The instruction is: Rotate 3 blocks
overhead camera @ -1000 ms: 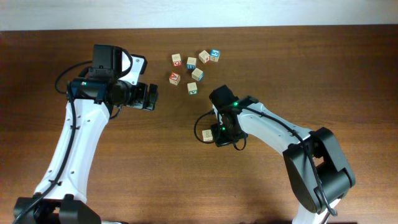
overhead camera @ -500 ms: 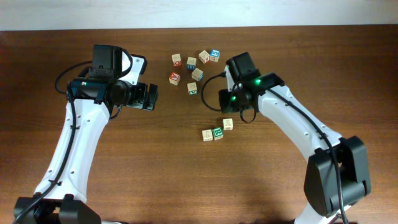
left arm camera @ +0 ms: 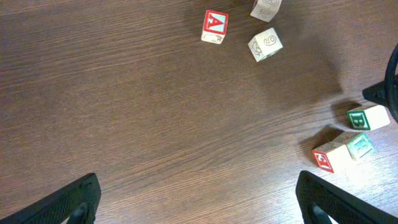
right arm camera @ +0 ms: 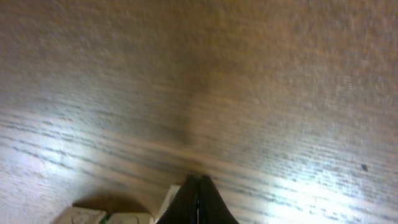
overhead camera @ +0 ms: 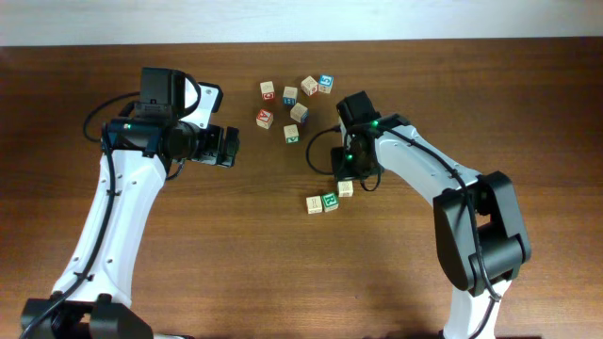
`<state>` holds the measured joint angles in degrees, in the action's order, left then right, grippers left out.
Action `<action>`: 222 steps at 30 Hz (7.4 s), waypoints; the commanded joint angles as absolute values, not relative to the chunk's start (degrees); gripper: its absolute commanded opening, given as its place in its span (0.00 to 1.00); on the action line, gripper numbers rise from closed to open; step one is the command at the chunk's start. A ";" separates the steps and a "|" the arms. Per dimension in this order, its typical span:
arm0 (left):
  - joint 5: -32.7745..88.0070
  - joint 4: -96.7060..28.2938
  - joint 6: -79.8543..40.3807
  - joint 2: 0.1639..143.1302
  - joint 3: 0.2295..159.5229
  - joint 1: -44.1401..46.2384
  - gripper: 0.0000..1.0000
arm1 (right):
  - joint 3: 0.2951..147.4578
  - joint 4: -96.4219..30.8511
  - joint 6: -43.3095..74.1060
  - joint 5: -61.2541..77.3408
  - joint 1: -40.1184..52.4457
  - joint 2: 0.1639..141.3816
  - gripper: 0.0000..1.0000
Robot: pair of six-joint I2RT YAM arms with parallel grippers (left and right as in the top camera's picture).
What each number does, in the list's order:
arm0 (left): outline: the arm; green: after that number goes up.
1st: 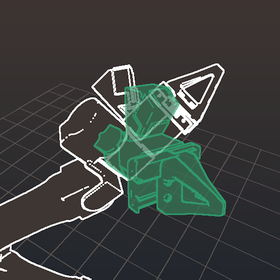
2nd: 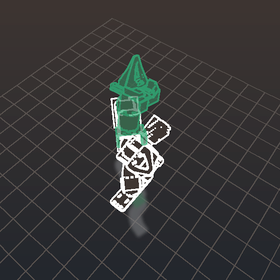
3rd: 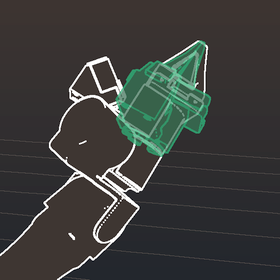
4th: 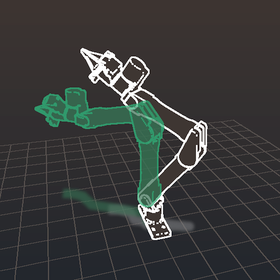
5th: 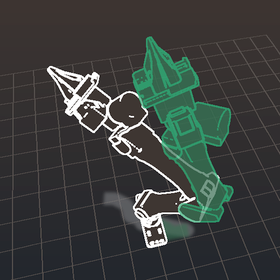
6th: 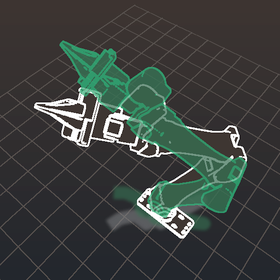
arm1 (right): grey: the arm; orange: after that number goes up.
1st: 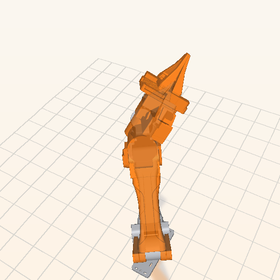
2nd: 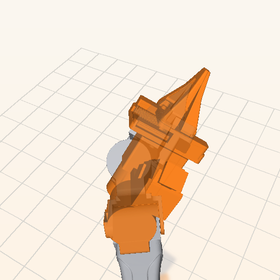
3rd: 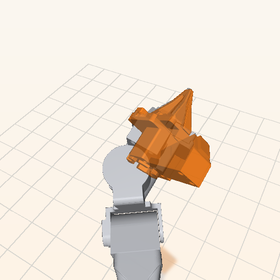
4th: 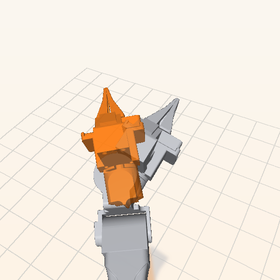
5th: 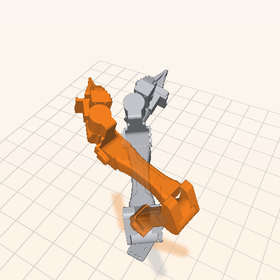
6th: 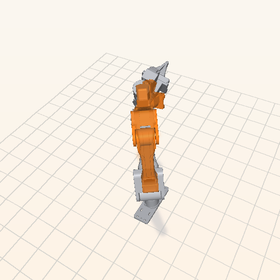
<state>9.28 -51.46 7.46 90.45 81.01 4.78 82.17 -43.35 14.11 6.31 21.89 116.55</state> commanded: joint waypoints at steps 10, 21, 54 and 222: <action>10.11 -51.53 6.76 90.63 82.24 4.95 0.99 | 82.30 -48.25 12.32 6.24 22.17 117.38 0.04; 10.11 -51.55 6.76 90.65 82.24 4.95 0.99 | 82.30 -54.06 14.48 8.43 22.52 117.38 0.04; 10.11 -51.55 6.76 90.65 82.24 4.95 0.99 | 96.53 -66.96 15.38 15.97 23.79 117.36 0.20; 6.59 -50.22 -9.80 92.05 81.80 -4.03 0.99 | 94.28 -50.83 27.55 13.34 38.61 124.14 0.04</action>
